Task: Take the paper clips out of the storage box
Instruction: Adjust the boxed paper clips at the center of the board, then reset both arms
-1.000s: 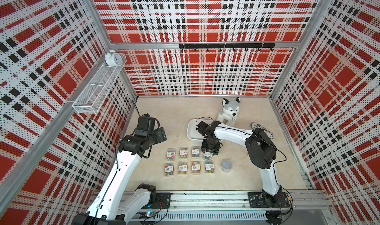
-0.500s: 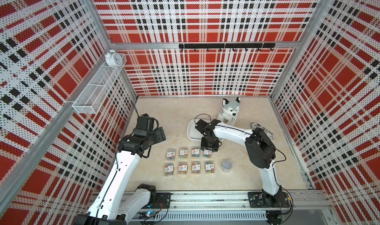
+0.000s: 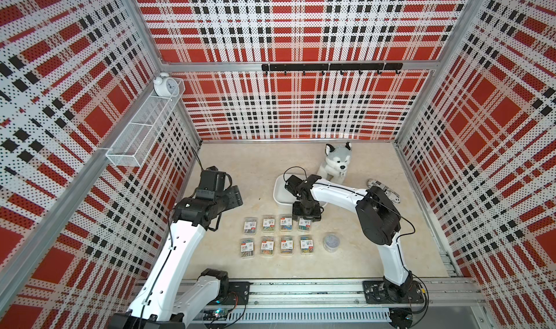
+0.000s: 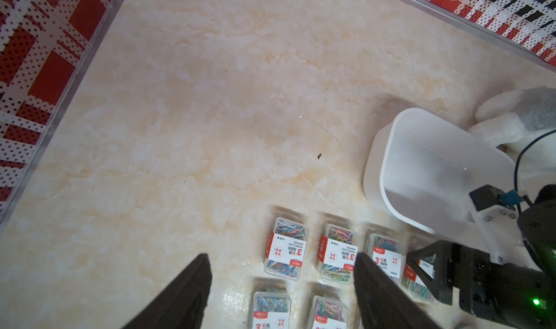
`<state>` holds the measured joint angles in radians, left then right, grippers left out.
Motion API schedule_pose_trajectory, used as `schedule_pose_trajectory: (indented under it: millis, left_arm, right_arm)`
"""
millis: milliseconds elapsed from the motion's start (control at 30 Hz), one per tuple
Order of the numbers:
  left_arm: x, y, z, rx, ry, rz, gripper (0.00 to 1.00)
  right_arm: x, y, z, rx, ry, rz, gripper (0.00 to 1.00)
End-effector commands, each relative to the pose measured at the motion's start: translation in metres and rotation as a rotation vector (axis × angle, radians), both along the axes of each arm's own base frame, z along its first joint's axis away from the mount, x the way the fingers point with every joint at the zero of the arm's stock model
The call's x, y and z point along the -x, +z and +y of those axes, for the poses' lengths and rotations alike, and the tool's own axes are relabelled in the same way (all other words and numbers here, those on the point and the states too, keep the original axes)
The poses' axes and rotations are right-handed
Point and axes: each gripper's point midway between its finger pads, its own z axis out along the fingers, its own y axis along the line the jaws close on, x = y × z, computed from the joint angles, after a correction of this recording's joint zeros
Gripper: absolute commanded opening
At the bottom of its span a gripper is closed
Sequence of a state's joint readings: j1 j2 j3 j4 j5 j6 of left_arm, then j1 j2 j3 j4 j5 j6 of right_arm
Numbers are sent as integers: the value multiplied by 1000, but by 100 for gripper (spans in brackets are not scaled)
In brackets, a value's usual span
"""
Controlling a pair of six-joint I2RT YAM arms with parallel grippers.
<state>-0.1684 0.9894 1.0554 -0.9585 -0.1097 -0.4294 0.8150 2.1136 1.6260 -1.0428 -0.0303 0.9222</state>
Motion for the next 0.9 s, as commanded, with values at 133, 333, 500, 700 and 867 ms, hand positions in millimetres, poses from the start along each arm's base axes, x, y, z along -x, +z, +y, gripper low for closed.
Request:
schedule_pose_trajectory:
  millis: [133, 333, 500, 700, 867]
  left_arm:
    - [-5, 8, 7, -18, 21, -24, 77]
    - [-26, 25, 26, -87, 91, -165, 77]
    - [-42, 39, 59, -162, 184, -425, 78]
    - [-9, 63, 100, -245, 357, -861, 97]
    - [3, 26, 116, -327, 401, -917, 98]
  right_arm:
    - [-8, 53, -10, 59, 76, -138, 91]
    - [-15, 131, -30, -49, 130, -564, 90]
    - [-15, 165, -96, -54, 148, -1049, 97]
    - [-44, 201, -218, 216, -70, -1500, 100]
    - [-55, 187, -282, 279, -176, -1546, 100]
